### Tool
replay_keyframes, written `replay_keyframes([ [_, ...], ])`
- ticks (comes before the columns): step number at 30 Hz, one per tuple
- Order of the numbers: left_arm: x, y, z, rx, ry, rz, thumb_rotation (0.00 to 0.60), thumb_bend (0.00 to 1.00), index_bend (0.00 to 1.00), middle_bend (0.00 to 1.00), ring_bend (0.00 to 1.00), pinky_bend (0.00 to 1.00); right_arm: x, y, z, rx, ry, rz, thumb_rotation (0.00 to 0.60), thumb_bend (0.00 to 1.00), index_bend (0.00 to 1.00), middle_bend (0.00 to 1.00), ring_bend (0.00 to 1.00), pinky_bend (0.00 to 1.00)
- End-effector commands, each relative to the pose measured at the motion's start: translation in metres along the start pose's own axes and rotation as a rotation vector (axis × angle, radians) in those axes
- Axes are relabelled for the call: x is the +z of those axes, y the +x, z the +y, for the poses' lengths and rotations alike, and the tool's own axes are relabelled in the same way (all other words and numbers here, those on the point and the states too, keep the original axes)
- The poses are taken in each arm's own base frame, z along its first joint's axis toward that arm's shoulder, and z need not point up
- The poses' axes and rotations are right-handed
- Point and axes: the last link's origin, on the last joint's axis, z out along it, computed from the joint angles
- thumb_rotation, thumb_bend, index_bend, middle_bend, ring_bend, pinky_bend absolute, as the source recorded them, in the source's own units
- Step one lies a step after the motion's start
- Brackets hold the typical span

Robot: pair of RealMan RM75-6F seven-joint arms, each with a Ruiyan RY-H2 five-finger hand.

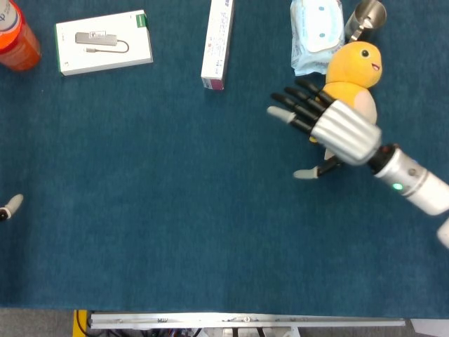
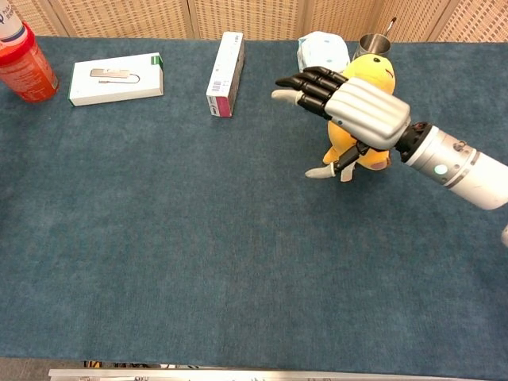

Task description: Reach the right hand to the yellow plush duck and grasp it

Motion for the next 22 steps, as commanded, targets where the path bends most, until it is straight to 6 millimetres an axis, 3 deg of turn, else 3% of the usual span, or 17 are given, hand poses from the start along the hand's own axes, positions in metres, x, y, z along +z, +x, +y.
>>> replay_keyframes([
  [1,0.001,0.000,0.001,0.005,-0.006,0.001,0.600,0.15,0.09,0.06,0.01,0.03,-0.029,0.036,0.017,-0.066,-0.107,0.041,0.329,0.00,0.00,0.04,0.00,0.00],
  [4,0.003,0.000,0.001,0.018,-0.013,0.007,0.600,0.15,0.09,0.06,0.01,0.03,-0.050,0.056,0.023,-0.099,-0.184,0.052,0.493,0.00,0.00,0.04,0.00,0.00],
  [5,0.003,0.000,0.002,0.022,-0.015,0.008,0.600,0.15,0.09,0.06,0.01,0.03,-0.056,0.061,0.024,-0.099,-0.209,0.056,0.516,0.00,0.00,0.04,0.00,0.00],
  [11,0.004,0.000,0.003,0.028,-0.029,0.019,0.600,0.15,0.09,0.06,0.01,0.03,-0.108,0.090,0.037,-0.084,-0.386,0.052,0.530,0.00,0.00,0.04,0.00,0.00],
  [16,0.004,0.001,0.001,0.034,-0.032,0.030,0.600,0.15,0.09,0.06,0.01,0.03,-0.162,0.104,0.047,-0.101,-0.560,0.012,0.538,0.00,0.00,0.04,0.00,0.00],
  [22,0.005,0.000,0.003,0.042,-0.046,0.030,0.600,0.15,0.09,0.06,0.01,0.03,-0.209,0.114,0.049,-0.100,-0.706,-0.011,0.538,0.00,0.00,0.04,0.00,0.00],
])
